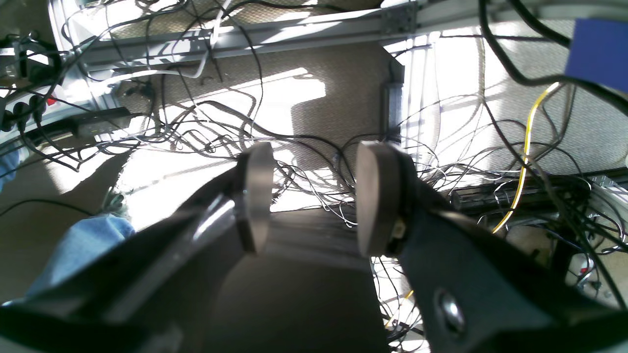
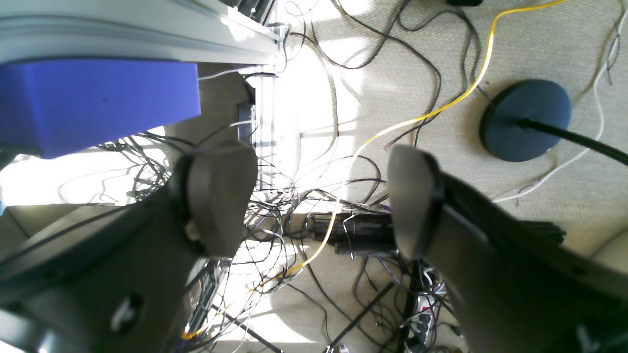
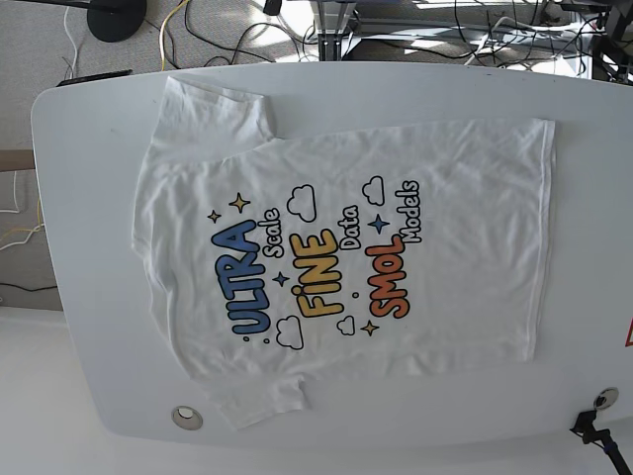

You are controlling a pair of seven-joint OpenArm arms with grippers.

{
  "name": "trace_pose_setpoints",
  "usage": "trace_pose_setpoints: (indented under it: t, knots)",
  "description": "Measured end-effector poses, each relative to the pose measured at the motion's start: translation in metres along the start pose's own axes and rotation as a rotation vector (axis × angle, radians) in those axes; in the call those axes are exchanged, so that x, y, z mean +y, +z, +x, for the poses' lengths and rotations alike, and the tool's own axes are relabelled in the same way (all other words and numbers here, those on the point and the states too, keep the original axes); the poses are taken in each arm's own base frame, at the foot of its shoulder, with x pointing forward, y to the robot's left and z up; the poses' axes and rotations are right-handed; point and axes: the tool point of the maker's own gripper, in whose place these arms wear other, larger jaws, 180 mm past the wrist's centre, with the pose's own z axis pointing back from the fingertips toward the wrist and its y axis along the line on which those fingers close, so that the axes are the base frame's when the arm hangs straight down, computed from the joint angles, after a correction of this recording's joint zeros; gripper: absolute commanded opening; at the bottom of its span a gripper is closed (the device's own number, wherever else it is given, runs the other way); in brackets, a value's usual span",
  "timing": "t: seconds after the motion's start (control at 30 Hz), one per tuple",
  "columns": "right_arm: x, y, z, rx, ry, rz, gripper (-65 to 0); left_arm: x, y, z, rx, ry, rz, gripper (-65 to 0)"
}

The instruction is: Fold the T-shirt properly

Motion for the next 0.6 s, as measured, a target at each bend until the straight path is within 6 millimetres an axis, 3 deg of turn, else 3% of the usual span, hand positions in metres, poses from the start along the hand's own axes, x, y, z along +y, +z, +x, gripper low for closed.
trace_pose_setpoints:
  t: [0.23,0.6]
  knots:
    - [0.002,0.052,0.028,-0.106,0.029,0.005,-21.9,-0.002,0.056,0.022,-0.100,-0.027,-0.011,-39.3]
    - [0.011,0.118,0.081,-0.212,0.029,0.006,-21.9,0.022,0.126,0.077,-0.255,-0.066,0.051,-39.6]
